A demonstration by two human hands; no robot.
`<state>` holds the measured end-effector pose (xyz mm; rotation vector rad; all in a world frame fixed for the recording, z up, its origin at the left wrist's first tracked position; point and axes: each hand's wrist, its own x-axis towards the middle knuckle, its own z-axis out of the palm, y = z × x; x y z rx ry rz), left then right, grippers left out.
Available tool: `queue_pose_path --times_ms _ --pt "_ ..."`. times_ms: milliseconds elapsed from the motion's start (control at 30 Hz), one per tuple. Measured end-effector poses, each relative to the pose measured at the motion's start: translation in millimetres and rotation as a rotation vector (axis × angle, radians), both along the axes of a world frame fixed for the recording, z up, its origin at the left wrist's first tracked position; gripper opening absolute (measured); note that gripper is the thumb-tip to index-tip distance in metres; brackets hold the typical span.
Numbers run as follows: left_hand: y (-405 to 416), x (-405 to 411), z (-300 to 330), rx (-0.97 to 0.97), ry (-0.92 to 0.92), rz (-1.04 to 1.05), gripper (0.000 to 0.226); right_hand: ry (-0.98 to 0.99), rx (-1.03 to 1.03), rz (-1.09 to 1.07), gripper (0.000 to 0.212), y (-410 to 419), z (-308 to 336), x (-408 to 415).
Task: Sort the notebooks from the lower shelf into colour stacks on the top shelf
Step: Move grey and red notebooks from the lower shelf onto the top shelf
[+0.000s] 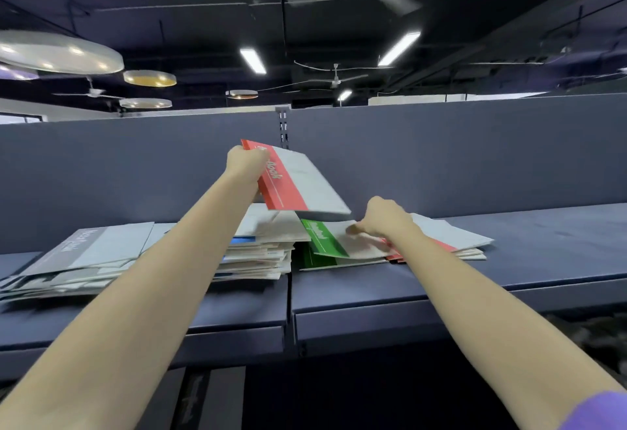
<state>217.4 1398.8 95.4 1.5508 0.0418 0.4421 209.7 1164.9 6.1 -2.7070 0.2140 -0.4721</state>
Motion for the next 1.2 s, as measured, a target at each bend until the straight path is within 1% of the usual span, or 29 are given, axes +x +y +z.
queue_pose_path --times_ms 33,67,100,167,200,233,267,300,333,367,400,467,500,567,667,700,800,867,933,1000,1033,1100,1200 --pt "-4.3 -2.5 -0.6 -0.050 0.034 -0.038 0.026 -0.070 0.100 0.021 0.029 -0.7 2.8 1.5" --pt "-8.9 -2.5 -1.7 -0.093 0.068 -0.072 0.027 -0.126 0.269 0.079 0.028 -0.6 8.3 1.2" --pt "-14.4 -2.4 -2.7 -0.109 0.101 -0.094 0.027 -0.142 0.502 0.150 0.033 0.3 15.2 0.1" --pt "-25.8 -3.3 -7.1 -0.101 0.124 -0.118 0.016 -0.026 0.983 0.300 0.056 -0.6 27.8 -5.9" --pt "-31.3 -0.8 -11.4 -0.104 0.130 -0.110 0.010 0.031 1.108 0.350 0.064 -4.0 32.5 -9.5" --pt "-37.4 -0.8 -16.3 -0.097 0.133 -0.099 0.007 0.052 1.134 0.375 0.064 -8.5 34.7 -12.1" --pt "-42.7 4.7 -22.1 -0.065 0.118 -0.090 0.006 0.042 1.088 0.377 0.056 -13.1 35.0 -14.3" --pt "-47.7 10.3 -28.1 -0.008 0.109 -0.083 0.006 0.022 0.998 0.367 0.044 -18.4 33.5 -14.5" --pt "-52.9 14.1 -33.8 0.050 0.100 -0.081 0.007 0.005 0.886 0.334 0.030 -23.9 31.0 -15.1" --pt "-56.5 16.6 -38.3 0.116 0.104 -0.090 0.010 -0.020 0.768 0.265 0.024 -29.7 27.6 -13.5" --pt "-60.6 16.6 -41.3 0.180 0.106 -0.101 0.014 -0.054 0.683 0.189 0.026 -35.7 23.9 -10.6" --pt "-69.0 9.5 -43.5 0.281 0.110 -0.136 0.012 -0.115 0.593 0.043 0.036 -48.9 17.0 -8.0" --pt "-73.3 3.7 -43.2 0.321 0.109 -0.149 0.012 -0.144 0.553 -0.027 0.036 -56.1 14.6 -9.9" --pt "-80.7 -1.1 -42.8 0.396 0.085 -0.188 0.012 -0.162 0.466 -0.157 0.027 -73.1 10.7 -13.5" --pt "-85.6 -4.8 -43.8 0.574 0.032 -0.263 0.015 -0.120 0.308 -0.321 0.023 -93.6 2.3 -21.5" --pt "-87.4 -6.3 -44.6 0.644 0.025 -0.293 0.013 -0.112 0.252 -0.350 0.021 -97.5 -0.9 -21.6" --pt "-96.4 -9.1 -51.1 0.830 -0.006 -0.376 0.015 -0.058 0.059 -0.394 0.014 -99.3 -9.3 -18.2" --pt "-103.7 -11.1 -56.0 0.936 -0.022 -0.420 0.016 -0.052 -0.110 -0.438 0.024 -94.9 -10.2 -16.1" --pt "-110.6 -13.0 -61.4 1.028 -0.045 -0.442 0.017 -0.085 -0.264 -0.459 0.033 -90.3 -10.7 -14.0" --pt "-115.6 -14.4 -67.1 1.094 -0.079 -0.444 0.020 -0.065 -0.372 -0.389 0.033 -85.8 -14.1 -10.4" --pt "-117.3 -14.3 -69.9 1.118 -0.092 -0.440 0.021 -0.043 -0.389 -0.351 0.032 -84.8 -16.2 -9.1" --pt "-119.6 -16.6 -74.5 1.183 -0.104 -0.438 0.021 -0.023 -0.322 -0.294 0.028 -84.9 -17.1 -9.6" --pt "-120.5 -24.9 -79.5 1.301 -0.109 -0.444 0.010 -0.003 -0.222 -0.246 0.019 -82.7 -11.4 -18.7"
